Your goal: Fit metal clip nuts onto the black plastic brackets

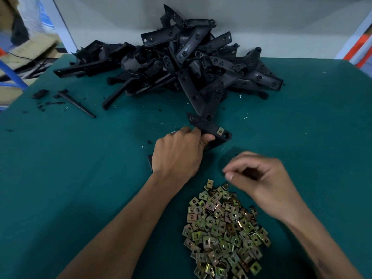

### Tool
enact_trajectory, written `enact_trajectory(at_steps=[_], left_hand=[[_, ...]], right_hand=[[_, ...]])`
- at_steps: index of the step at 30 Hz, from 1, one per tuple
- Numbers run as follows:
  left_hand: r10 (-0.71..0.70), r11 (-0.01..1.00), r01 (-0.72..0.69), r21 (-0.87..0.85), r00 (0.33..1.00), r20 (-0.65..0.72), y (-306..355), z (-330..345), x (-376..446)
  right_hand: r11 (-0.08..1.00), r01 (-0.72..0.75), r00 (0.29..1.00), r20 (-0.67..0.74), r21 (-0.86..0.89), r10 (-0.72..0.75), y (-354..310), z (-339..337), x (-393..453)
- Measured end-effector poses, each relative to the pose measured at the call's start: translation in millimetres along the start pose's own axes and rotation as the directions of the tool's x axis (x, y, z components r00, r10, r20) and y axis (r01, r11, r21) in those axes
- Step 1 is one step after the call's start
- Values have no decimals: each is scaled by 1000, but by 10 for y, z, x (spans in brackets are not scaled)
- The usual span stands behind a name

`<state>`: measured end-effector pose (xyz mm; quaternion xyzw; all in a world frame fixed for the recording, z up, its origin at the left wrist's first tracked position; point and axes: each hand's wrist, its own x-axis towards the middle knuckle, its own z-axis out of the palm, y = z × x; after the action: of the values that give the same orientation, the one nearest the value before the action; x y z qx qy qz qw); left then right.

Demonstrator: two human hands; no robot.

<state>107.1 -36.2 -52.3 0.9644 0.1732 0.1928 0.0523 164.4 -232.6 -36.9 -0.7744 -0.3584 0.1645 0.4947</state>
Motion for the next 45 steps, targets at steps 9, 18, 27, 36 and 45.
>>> enact_trajectory(at_steps=[9, 18, 27, 36, 45], left_hand=[[-16, 1000, 16, 2, 999, -40, 14, 3, -2], [59, 992, -74, -102, 989, -137, 6, 17, -17], [188, 958, -216, -190, 970, -153, 4, 20, -9], [213, 954, -247, -168, 958, -194, 2, 21, -18], [201, 957, -228, -180, 967, -154, 6, 13, -18]], right_hand=[[983, 44, 987, 161, -179, -15, -3, 142, 96], [647, 60, 873, -353, 761, 335, 28, 20, 581], [659, -7, 926, -245, 752, 289, -49, 205, 720], [779, 85, 924, -341, 622, 171, -52, 232, 677], [789, 146, 913, -388, 597, 124, -44, 278, 667]])
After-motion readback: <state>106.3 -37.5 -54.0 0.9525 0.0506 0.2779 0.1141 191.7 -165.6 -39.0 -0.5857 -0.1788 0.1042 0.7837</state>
